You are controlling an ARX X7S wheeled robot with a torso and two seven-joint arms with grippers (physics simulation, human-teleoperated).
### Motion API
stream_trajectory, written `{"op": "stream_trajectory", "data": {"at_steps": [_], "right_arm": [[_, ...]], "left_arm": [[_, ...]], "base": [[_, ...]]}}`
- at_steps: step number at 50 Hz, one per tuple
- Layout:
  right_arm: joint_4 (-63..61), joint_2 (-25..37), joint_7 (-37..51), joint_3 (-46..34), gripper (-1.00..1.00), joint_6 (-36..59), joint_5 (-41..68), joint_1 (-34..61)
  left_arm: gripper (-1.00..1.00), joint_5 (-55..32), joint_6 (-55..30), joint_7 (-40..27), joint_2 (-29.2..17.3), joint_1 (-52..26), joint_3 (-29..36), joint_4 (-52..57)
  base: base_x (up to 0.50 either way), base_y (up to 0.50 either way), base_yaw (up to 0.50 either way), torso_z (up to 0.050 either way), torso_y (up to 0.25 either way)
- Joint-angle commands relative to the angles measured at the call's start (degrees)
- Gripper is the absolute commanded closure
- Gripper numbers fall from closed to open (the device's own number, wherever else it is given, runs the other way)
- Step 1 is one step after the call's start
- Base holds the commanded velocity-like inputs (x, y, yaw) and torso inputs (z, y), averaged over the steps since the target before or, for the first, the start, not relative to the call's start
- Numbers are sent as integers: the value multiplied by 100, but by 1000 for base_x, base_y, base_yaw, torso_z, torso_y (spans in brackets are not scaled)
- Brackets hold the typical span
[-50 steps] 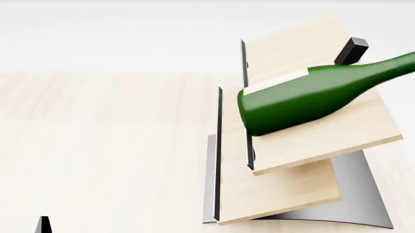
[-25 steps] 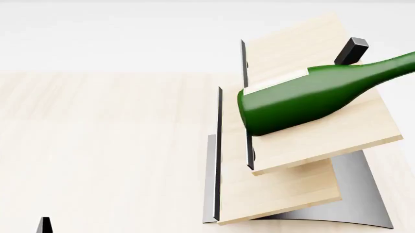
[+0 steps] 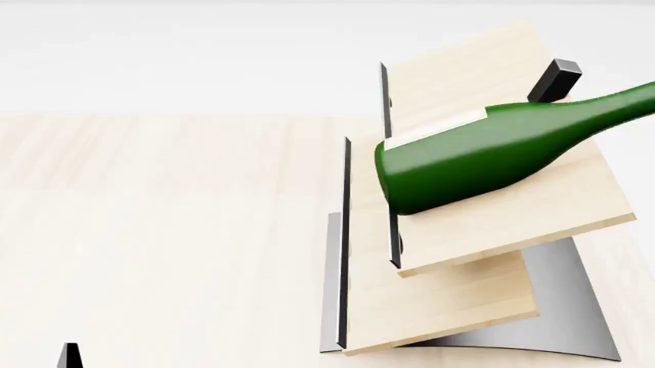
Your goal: Put the wine bottle on the wine rack.
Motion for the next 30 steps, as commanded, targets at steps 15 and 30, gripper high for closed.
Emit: {"op": "stream_trajectory", "data": {"at_steps": [15,30], "right_arm": [[-2119,-19,483,3460,-100,1094,801,-884],[-2539,240,1246,5734,-100,3326,3845,1332]], "left_arm": [[-100,-15,2,-29,-27,-20,10,-10],[-100,-10,17,-48,-37,-22,22,-10]], "base": [[0,0,0,0,0],[0,0,0,0,0]]}}
